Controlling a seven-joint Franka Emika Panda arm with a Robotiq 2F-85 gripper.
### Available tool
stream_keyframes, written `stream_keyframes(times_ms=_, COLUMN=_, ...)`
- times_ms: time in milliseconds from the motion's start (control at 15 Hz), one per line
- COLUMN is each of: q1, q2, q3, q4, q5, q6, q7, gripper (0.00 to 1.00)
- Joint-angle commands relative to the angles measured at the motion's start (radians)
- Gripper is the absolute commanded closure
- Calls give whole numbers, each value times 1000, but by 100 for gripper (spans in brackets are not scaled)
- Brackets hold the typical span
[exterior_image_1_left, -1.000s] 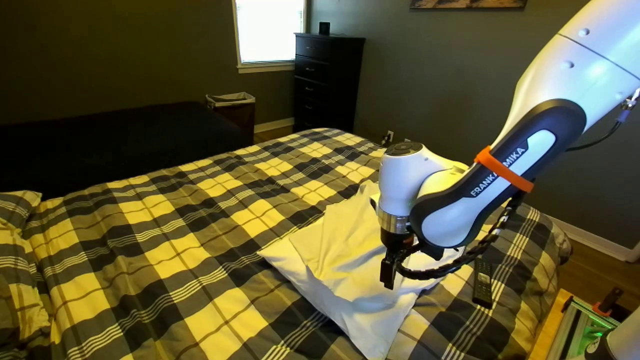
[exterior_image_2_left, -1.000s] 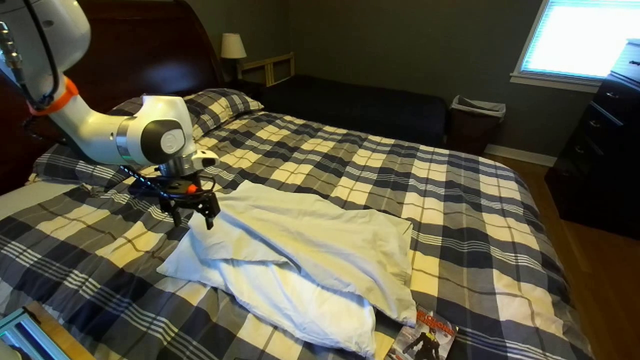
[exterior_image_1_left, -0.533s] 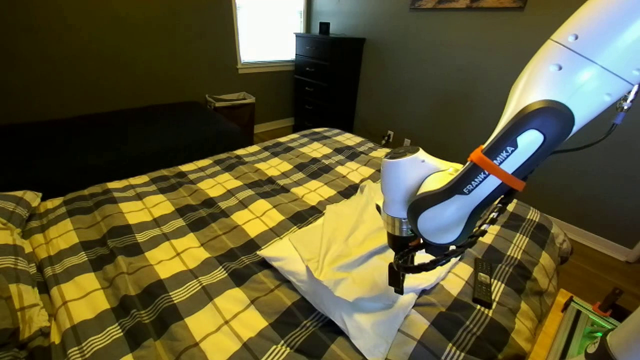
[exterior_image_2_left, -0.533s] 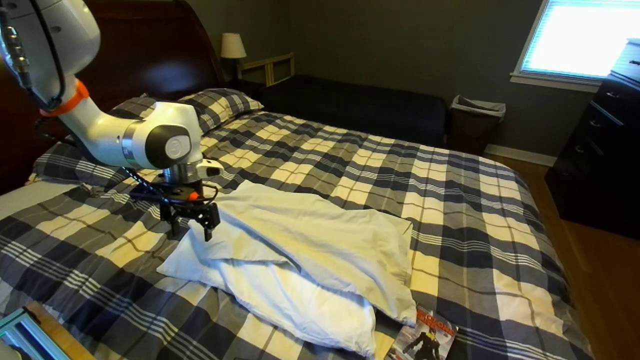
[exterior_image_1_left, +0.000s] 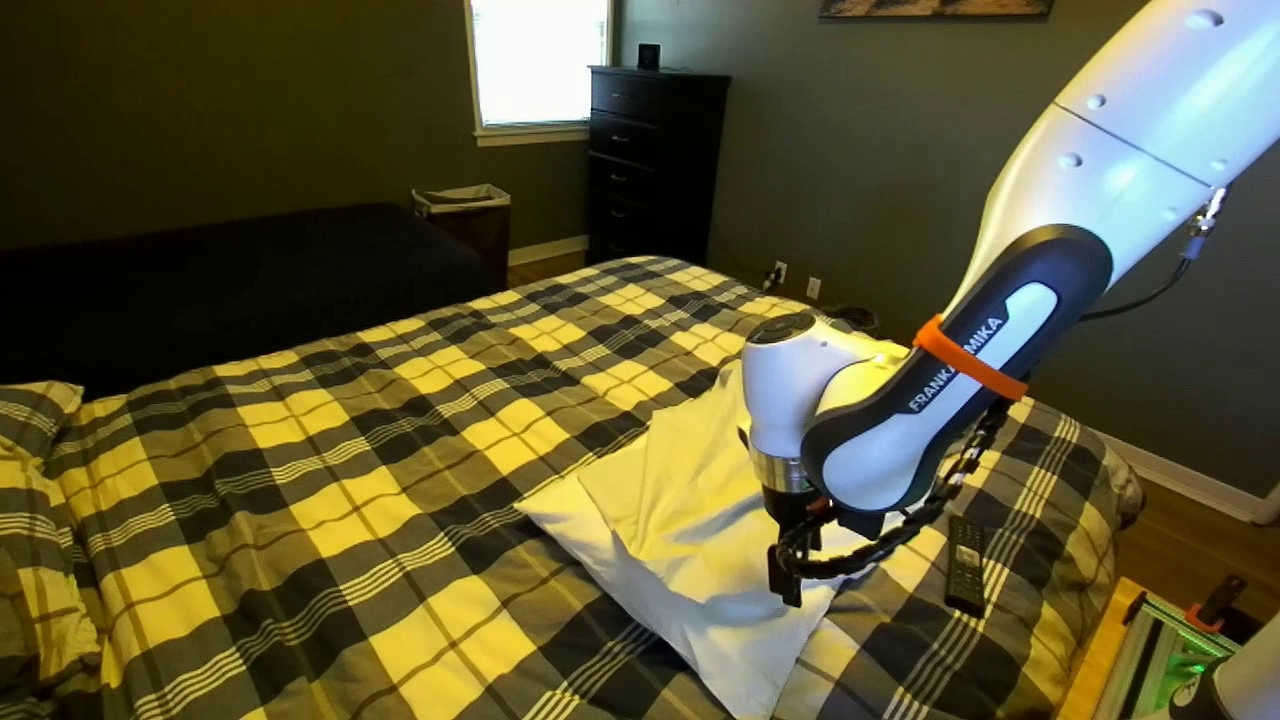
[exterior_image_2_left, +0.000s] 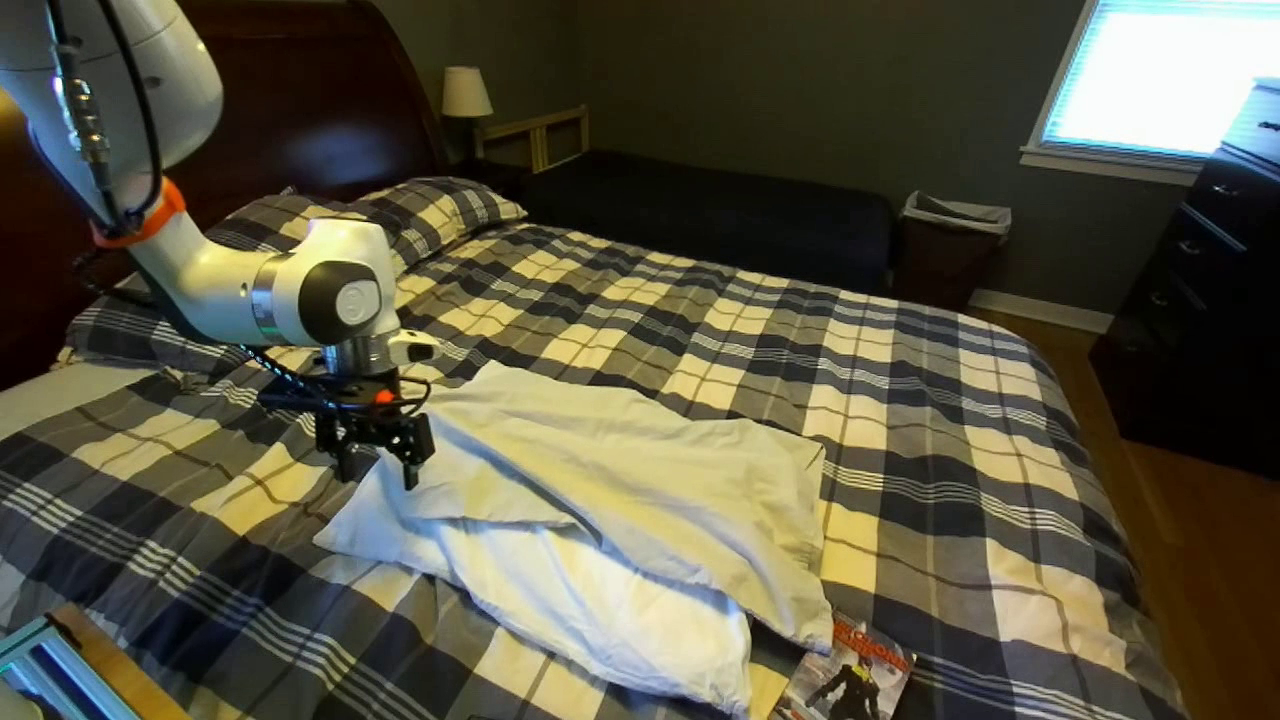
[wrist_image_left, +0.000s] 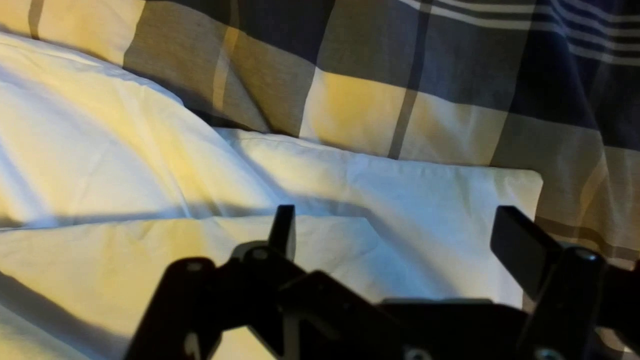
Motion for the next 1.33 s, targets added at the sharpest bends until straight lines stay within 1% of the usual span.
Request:
stream_keyframes(times_ms=0, q1=51, q2=68, q3=-16, q4=47, q5=-71, q6=-3, q7=108, gripper=0)
stream_keyframes(times_ms=200, q1=81, q2=104, q3=-27, q4=67, q5=-111, q6=-1, q7=168, gripper=0)
stream_keyframes(times_ms=667, q1=161, q2=167, q3=-100, q4=100, q5=-257, q6=46, q7=324, gripper=0)
stream_keyframes(times_ms=800, q1=173, q2=181, q3=-112, q4=112, q5=-283, q6=56, q7=345, gripper=0)
stream_keyframes(times_ms=1000, q1=174, q2=196, q3=-118, q4=125, q5=-276, q6=77, q7=349, gripper=0)
stream_keyframes(times_ms=1067, q1=176, q2=202, q3=-123, q4=129, q5=-276, q6=83, q7=350, gripper=25)
stream_keyframes(times_ms=1133, q1=180, q2=208, q3=-131, q4=133, q5=-280, q6=90, q7=354, gripper=26)
stream_keyframes(times_ms=1200, q1=185, q2=212, q3=-139, q4=137, q5=-283, q6=96, q7=360, gripper=32)
stream_keyframes(times_ms=1267, q1=190, q2=214, q3=-147, q4=137, q5=-288, q6=101, q7=369, gripper=42)
